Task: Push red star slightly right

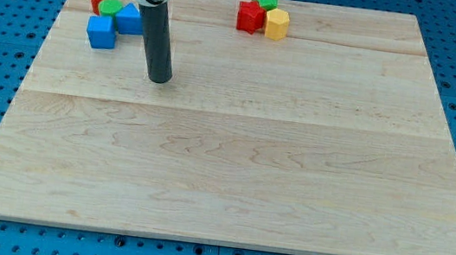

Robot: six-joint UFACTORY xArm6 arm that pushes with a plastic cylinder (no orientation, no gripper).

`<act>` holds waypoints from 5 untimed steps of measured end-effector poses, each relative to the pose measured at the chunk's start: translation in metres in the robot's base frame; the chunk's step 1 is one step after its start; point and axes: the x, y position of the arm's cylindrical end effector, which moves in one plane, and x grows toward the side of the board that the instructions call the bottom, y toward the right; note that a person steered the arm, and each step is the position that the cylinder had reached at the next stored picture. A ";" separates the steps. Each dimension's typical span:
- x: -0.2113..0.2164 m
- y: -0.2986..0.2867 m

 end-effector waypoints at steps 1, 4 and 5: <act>-0.015 0.000; -0.066 0.027; -0.071 0.027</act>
